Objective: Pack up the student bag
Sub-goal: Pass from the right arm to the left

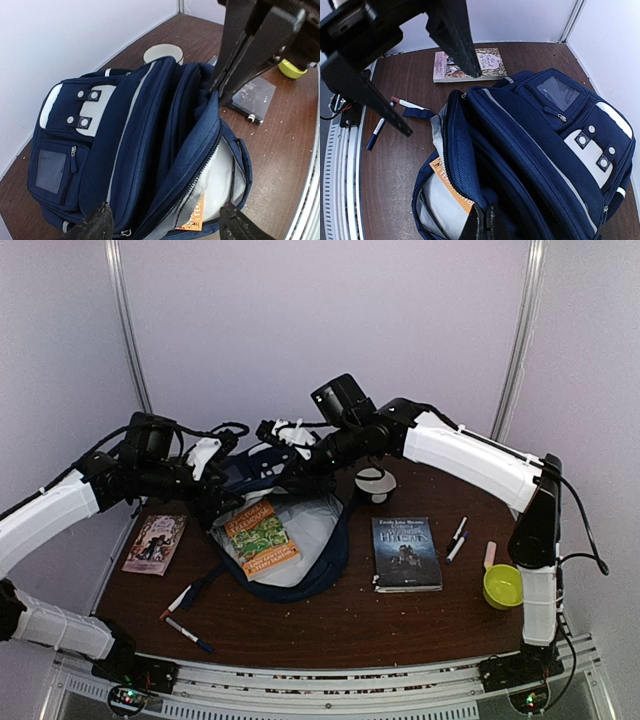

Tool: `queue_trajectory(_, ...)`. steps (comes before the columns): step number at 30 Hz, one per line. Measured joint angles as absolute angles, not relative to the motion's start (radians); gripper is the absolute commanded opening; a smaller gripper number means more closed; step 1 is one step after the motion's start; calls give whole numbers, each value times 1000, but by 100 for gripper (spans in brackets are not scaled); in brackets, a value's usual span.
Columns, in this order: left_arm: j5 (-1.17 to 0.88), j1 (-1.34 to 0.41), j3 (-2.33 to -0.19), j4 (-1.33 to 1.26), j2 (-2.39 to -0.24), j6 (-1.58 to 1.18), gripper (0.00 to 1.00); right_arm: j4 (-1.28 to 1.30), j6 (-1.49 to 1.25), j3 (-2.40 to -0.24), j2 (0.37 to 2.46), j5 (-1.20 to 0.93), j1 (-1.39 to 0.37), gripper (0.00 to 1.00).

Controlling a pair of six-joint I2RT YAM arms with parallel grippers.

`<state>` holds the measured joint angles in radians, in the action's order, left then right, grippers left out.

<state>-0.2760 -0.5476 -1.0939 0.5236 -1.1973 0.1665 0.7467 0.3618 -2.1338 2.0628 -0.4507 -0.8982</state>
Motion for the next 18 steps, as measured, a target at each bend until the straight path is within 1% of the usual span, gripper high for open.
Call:
queue_trajectory(4, -453, -463, -1093, 526, -1182, 194, 74, 754, 408, -2125, 2061, -487, -897, 0)
queue_trajectory(9, -582, -444, -1094, 539, -1234, 221, 69, 767, 452, -2117, 2051, -518, -897, 0)
queue_trajectory(11, -590, -445, -1094, 549, -1274, 237, 64, 767, 469, -2117, 2048, -529, -897, 0)
queue_trajectory(15, -579, -445, -1094, 545, -1338, 255, 50, 774, 492, -2110, 2047, -545, -897, 0)
queue_trajectory(18, -569, -442, -1093, 531, -1355, 257, 41, 774, 502, -2092, 2041, -549, -897, 0)
